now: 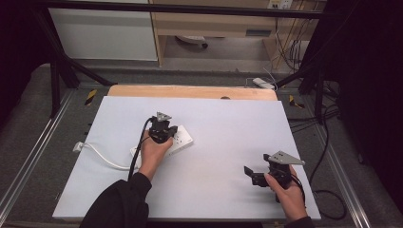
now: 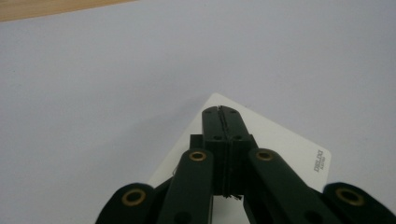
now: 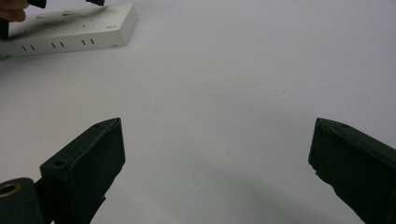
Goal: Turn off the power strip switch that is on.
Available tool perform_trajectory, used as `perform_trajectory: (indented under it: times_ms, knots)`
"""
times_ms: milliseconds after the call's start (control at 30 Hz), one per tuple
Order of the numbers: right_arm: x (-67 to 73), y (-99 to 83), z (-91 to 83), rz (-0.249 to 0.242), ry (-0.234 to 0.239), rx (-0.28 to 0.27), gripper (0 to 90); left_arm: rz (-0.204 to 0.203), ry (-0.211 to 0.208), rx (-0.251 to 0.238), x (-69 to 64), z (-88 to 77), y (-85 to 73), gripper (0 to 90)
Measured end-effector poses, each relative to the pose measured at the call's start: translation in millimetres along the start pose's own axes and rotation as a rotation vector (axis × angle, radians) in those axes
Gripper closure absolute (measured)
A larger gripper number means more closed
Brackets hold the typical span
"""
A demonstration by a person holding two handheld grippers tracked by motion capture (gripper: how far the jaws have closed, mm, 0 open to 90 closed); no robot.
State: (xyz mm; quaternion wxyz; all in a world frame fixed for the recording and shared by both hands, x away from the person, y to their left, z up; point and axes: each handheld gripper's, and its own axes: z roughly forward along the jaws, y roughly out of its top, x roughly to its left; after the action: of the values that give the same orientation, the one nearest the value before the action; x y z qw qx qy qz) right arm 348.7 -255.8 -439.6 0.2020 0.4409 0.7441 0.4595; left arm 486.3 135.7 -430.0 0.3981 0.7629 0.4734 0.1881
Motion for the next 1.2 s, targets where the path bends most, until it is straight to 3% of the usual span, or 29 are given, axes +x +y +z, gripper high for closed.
perform_trajectory:
  times_ms: [433,1200]
  knots:
    - [-0.2,-0.1,0.2,0.0,0.001,0.001,4.1,-0.015,0.004,0.012,2.8,3.6,0.3,90.0]
    - [0.2,-0.3,0.0,0.001,0.004,0.003,4.1,-0.003,0.005,0.06,3.2,3.4,5.8,90.0]
